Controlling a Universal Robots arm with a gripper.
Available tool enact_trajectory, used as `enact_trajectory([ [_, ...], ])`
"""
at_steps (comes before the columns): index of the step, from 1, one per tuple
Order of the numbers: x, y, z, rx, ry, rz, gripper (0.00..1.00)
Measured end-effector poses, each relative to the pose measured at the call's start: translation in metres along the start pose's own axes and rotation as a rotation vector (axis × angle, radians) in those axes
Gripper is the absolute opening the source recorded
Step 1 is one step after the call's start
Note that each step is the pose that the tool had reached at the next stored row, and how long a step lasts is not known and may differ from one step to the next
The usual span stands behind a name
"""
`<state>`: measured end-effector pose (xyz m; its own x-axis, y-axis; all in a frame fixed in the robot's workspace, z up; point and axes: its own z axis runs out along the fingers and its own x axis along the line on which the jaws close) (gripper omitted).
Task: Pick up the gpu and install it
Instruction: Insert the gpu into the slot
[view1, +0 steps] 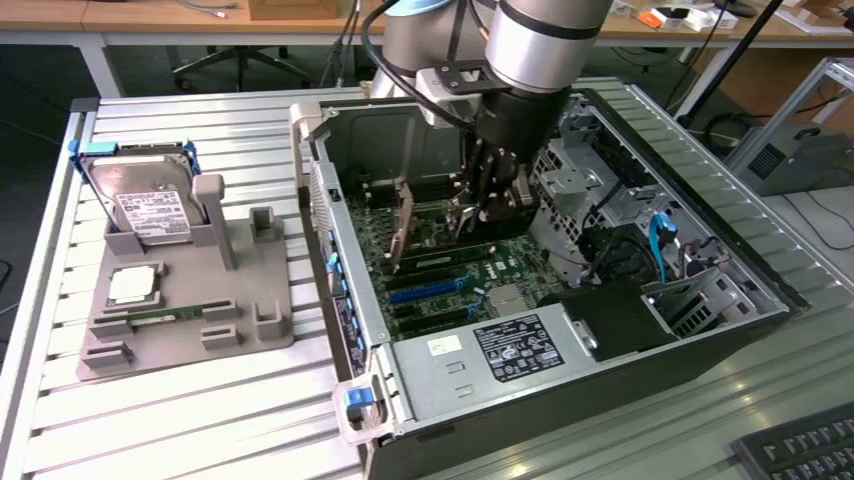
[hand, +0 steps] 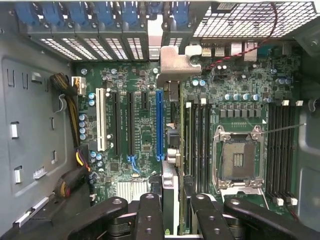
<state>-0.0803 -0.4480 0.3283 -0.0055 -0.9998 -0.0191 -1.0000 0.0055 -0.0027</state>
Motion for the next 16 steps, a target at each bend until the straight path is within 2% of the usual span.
enact_trajectory([
  [16,0.0049,0.0022,0.0096,0.0,0.0,0.0,0.27],
])
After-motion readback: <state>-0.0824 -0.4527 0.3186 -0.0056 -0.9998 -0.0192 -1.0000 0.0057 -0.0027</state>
